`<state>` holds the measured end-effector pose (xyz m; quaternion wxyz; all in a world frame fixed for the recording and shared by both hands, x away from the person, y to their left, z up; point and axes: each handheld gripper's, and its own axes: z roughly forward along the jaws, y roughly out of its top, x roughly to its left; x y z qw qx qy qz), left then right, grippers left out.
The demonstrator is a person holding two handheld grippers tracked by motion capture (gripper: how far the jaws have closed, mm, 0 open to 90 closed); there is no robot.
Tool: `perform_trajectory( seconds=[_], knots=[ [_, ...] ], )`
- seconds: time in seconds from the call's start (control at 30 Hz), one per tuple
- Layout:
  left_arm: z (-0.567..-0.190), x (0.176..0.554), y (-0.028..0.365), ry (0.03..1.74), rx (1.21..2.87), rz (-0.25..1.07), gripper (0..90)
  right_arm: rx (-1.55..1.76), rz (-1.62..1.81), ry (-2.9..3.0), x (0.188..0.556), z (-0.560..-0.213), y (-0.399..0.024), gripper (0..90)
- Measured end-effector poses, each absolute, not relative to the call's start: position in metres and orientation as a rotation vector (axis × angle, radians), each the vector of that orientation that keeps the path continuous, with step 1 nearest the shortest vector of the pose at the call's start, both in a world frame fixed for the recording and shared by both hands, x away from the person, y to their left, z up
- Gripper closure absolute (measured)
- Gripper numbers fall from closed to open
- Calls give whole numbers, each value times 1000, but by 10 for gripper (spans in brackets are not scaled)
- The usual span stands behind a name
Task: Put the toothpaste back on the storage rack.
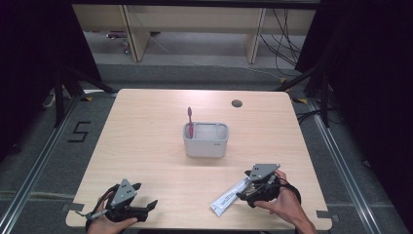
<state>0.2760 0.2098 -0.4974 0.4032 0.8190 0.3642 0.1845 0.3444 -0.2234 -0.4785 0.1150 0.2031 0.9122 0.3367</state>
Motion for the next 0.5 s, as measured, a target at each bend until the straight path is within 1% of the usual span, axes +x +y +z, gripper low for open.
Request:
perform_trajectory(
  seconds=[0.13,0.17,0.2,0.5],
  knots=[
    [-497,276,210,919,2068,465,179,589,968,2702,345,-479,-222,178],
    [-498,276,208,928,2046,463,179,544,964,2704,348,-480,-223,178],
    [-498,276,210,918,2068,467,179,547,958,2705,347,-481,-222,178],
    [-497,276,210,916,2071,462,179,538,913,2722,352,-486,-219,178]
  ],
)
